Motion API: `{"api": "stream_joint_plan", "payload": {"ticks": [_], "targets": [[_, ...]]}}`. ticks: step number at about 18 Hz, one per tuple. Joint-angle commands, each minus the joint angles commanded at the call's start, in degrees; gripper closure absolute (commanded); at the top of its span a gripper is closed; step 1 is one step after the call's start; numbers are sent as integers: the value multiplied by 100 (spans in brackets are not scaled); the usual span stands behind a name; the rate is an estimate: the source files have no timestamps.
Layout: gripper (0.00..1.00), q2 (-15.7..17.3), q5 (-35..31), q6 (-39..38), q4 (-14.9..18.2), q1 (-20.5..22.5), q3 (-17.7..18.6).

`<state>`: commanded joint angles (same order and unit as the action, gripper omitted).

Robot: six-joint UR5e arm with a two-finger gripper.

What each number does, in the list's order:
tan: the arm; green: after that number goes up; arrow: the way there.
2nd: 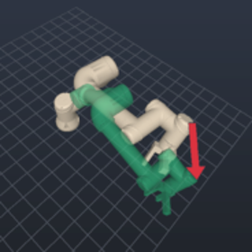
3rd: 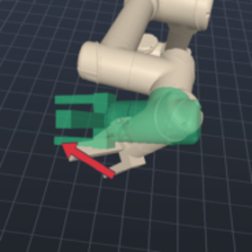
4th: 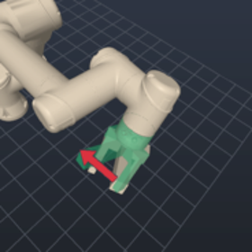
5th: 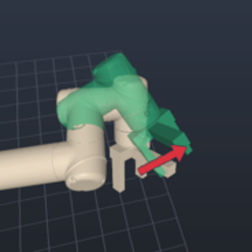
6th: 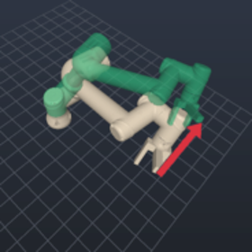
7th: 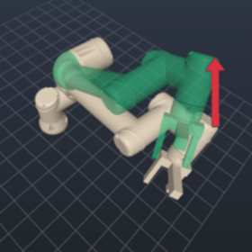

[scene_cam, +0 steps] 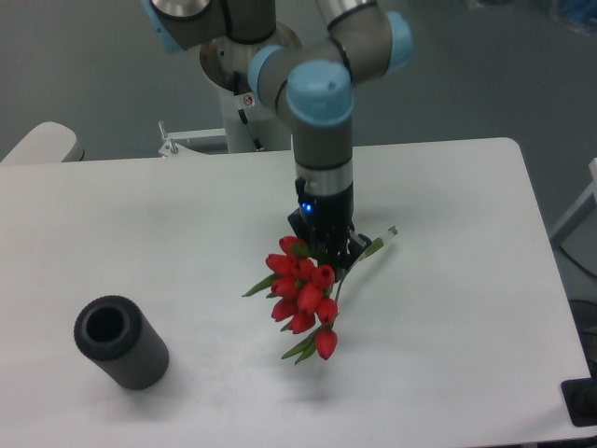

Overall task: Place the flowers on the table
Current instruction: 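Lower the tulip bouquet and lay it flat on the table, then open the gripper to release the tulip stems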

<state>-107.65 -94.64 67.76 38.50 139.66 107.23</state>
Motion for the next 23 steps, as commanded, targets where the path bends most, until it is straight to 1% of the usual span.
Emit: {"api": "stream_joint_plan", "payload": {"ticks": [2,3,5,10,13,15,16,17,19,21,23], "targets": [[67,-281,-281,9,0,-61,-105],[67,-413,-500,0,-9,-157,-167],[67,-580,-835,9,-9,-237,-228],[66,-853,-854,70,-35,-308,-369],[55,-915,-854,88,-26,-317,-457],[32,-915,-854,280,-26,-308,-518],[18,-907,-854,429,-26,-299,-554],[9,-889,-854,587,-26,-290,-589],[5,-836,-845,904,0,-255,-720],[3,-784,-810,975,17,-211,-826],[2,-783,-810,976,70,-194,-1054]]}}
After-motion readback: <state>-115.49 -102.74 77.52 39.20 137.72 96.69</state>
